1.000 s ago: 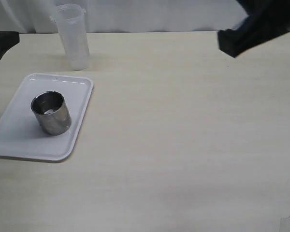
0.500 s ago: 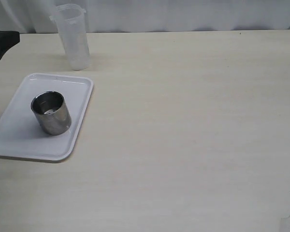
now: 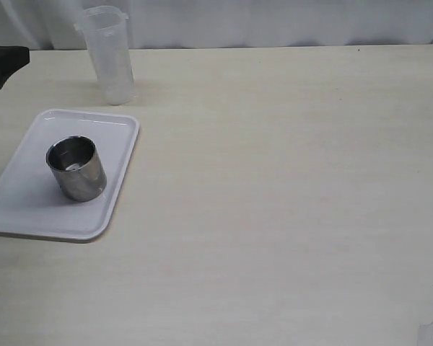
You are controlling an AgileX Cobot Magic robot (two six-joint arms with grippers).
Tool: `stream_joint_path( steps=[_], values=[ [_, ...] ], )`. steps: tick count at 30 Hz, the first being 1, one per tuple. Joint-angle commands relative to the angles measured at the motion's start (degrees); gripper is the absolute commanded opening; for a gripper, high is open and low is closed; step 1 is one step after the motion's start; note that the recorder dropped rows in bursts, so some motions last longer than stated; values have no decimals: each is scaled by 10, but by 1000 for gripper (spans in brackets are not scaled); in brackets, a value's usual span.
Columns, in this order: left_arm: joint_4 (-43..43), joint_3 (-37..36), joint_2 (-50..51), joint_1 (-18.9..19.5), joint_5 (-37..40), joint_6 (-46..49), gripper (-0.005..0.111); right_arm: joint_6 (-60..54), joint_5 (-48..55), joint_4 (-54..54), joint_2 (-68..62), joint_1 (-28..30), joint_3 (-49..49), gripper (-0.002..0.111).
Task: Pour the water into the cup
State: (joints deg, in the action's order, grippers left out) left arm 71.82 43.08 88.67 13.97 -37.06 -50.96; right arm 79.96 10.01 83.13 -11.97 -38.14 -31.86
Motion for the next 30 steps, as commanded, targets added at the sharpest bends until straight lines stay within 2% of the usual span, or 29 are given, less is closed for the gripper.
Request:
stream_joint_path(
  steps=[1, 13, 21, 23, 26, 30],
  values=[
    [-3, -3, -4, 0, -5, -3, 84, 2, 3, -2, 18, 0, 2, 4],
    [-3, -3, -4, 0, -5, -3, 84, 2, 3, -14, 21, 0, 3, 4],
    [-3, -3, -4, 0, -5, -3, 84, 2, 4, -259, 21, 0, 102, 4],
    [-3, -3, -4, 0, -5, -3, 84, 2, 6, -287, 21, 0, 131, 4],
    [-3, -3, -4, 0, -5, -3, 84, -82, -28, -289, 21, 0, 175, 4],
    [-3, -3, -4, 0, -5, -3, 84, -336, -109, -408, 21, 0, 224, 4]
  ],
)
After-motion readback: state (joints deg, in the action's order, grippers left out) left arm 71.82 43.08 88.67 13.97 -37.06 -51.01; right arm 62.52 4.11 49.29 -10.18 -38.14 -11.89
